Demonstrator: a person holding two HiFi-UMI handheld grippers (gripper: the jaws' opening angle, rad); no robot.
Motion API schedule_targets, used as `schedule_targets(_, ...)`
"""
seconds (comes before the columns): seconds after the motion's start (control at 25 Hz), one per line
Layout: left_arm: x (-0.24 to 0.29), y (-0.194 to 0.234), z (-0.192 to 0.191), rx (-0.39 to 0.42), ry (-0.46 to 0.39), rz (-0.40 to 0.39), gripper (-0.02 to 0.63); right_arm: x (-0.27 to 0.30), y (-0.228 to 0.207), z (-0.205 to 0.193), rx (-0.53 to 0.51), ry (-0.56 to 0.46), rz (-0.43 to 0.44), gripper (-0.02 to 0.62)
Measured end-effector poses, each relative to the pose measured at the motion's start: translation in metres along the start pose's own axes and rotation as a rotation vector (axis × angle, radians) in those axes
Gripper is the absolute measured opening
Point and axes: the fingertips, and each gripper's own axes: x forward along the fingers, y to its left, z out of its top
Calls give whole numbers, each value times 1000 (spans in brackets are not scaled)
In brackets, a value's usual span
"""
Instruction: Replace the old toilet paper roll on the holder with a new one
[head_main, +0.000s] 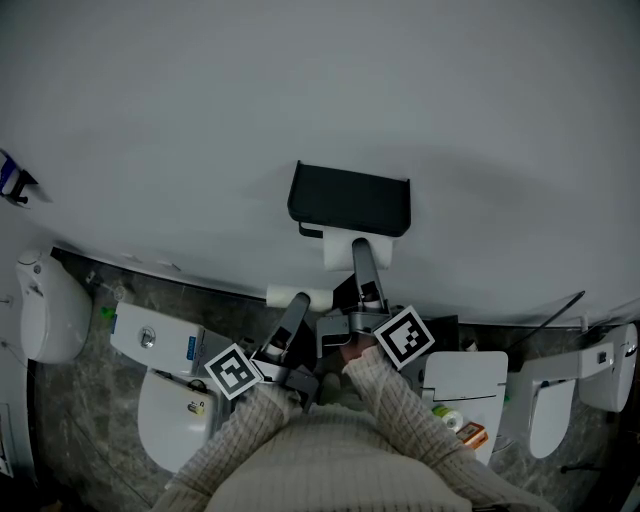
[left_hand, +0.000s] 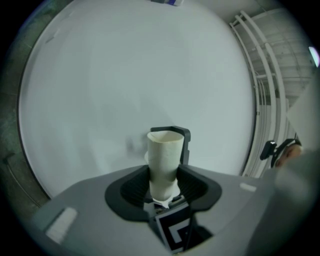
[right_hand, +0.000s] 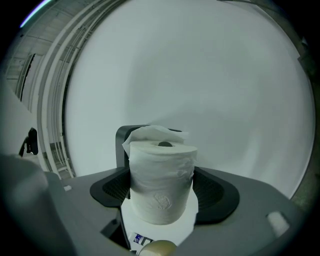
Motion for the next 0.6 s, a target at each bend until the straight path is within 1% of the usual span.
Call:
schedule_targets(0.16,-2,0,7,1,-11,1,167,5,1,-11,-2,24,3,380)
schedule_targets(0.36,-5,2,10,2,-19,4,167,6,-1,-16,23,21,4,380)
schedule_targets(0.48,-4,2,11,1,-17,4,167,5,-2,-18,33,21,6,381)
schedule_targets(0.6,-3,3,9,-4,-7,4,167,5,-2,-21,20,35,8,380)
